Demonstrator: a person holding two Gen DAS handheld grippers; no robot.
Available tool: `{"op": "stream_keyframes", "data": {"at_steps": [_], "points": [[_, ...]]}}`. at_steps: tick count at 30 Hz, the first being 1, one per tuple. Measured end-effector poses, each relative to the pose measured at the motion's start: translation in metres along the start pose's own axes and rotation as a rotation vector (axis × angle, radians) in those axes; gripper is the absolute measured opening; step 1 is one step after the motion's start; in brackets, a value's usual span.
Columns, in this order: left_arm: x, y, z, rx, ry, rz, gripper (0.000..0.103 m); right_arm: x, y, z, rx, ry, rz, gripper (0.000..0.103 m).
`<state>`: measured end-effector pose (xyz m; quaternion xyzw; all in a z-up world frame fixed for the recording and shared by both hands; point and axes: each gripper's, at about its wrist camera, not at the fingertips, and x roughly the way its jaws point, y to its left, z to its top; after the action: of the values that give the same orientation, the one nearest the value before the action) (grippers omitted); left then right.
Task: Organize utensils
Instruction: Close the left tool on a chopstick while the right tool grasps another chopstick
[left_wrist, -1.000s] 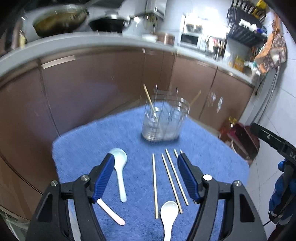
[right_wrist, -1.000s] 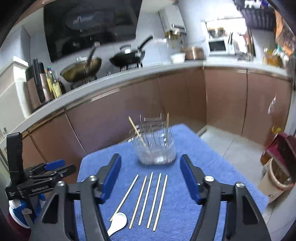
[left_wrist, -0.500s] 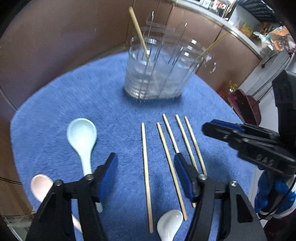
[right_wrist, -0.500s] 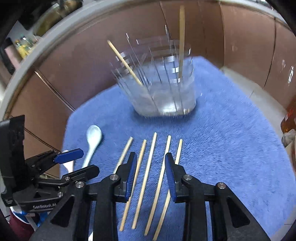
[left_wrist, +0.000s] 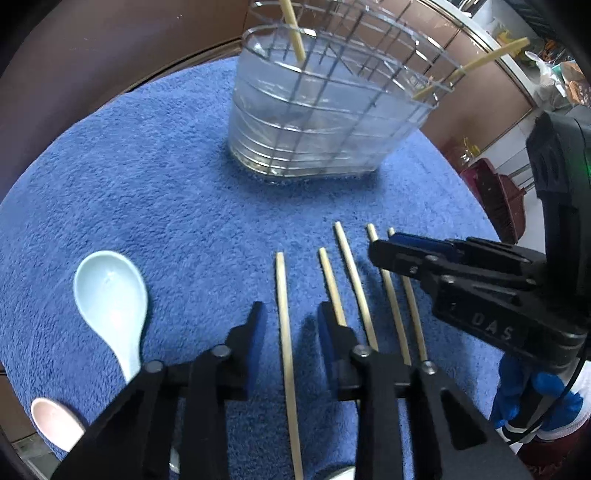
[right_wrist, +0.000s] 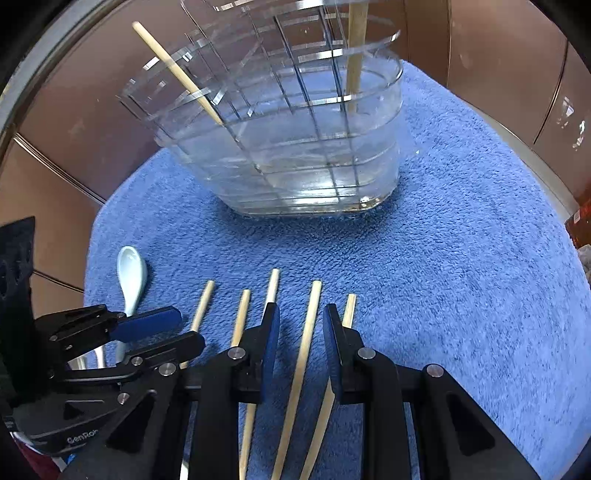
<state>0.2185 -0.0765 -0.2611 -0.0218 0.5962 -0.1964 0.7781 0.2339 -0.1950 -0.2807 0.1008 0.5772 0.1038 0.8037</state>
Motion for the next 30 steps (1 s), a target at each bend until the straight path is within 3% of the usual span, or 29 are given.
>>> {"op": "stream_keyframes", "data": {"at_steps": [2,9,14,18,24,30], "points": [[0.006,-0.001,0.003,0.004,0.014,0.004,0.019,0.009,0.000,0.003,-0.002,0.019,-0.011,0.018],[0.015,-0.004,0.008,0.010,0.024,0.028,0.015,0.023,0.010,0.007,-0.012,0.028,-0.040,0.012],[0.018,-0.008,0.006,0.008,0.002,0.047,0.005,0.022,0.008,0.002,0.028,0.009,-0.022,0.007],[0.009,-0.006,-0.004,0.011,-0.030,0.051,0.005,0.011,0.002,-0.004,0.048,-0.023,0.006,0.007],[-0.023,-0.010,-0.022,0.030,-0.142,0.067,0.005,-0.028,0.014,-0.014,0.027,-0.114,0.042,0.006],[-0.070,-0.030,-0.048,0.091,-0.348,0.113,0.005,-0.080,0.029,-0.046,-0.041,-0.242,0.070,0.006]]}}
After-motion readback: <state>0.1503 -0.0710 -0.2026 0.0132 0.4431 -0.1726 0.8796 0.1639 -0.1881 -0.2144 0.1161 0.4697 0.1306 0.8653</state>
